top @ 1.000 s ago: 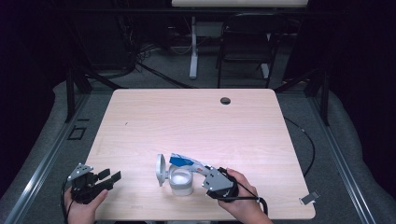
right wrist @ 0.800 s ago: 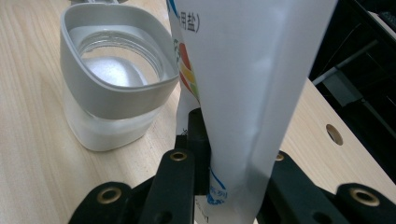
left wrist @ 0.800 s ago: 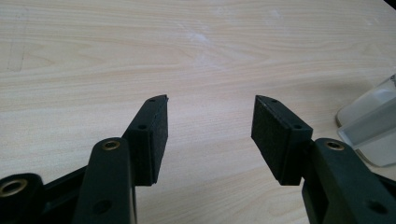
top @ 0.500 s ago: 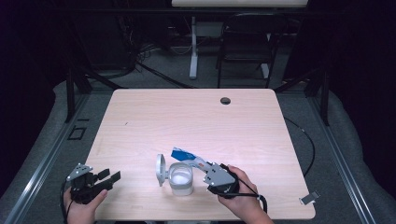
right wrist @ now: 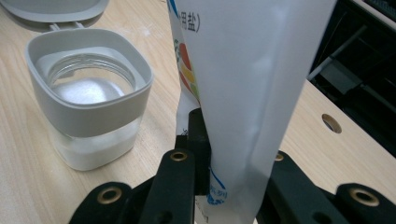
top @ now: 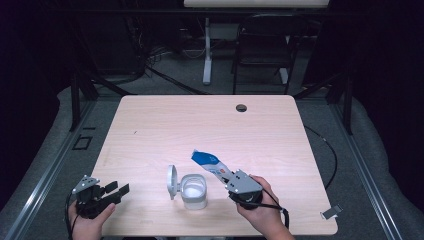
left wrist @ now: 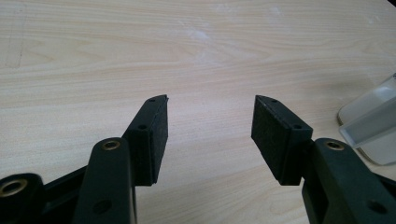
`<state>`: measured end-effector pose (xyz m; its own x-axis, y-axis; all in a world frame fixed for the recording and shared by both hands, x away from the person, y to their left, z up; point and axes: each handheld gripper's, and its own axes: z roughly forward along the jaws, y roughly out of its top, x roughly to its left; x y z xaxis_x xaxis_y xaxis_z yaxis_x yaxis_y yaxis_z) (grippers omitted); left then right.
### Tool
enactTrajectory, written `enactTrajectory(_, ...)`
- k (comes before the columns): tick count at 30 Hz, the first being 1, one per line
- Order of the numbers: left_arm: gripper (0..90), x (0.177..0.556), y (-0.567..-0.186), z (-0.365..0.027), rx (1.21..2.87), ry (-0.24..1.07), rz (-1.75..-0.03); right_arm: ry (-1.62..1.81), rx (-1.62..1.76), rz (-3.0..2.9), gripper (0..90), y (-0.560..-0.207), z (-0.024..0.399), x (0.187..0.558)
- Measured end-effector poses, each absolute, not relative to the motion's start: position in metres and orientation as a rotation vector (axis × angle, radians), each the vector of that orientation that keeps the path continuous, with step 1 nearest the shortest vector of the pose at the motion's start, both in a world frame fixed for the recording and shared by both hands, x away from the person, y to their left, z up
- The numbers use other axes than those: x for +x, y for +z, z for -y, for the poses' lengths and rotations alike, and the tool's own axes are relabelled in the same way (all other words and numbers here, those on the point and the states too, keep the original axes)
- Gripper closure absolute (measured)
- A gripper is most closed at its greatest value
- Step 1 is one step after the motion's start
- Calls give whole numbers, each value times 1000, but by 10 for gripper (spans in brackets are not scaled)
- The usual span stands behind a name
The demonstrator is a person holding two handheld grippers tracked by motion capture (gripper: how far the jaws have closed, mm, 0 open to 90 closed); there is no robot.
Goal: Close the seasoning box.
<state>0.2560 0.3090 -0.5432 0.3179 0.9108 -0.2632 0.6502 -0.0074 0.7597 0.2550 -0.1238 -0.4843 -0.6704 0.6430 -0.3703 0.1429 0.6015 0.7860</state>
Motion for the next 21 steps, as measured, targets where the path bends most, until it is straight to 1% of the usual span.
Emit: enactTrajectory(21,463,256,-545,-308,1747,388,-1411,1000,759,-2136,816,-495,152,265)
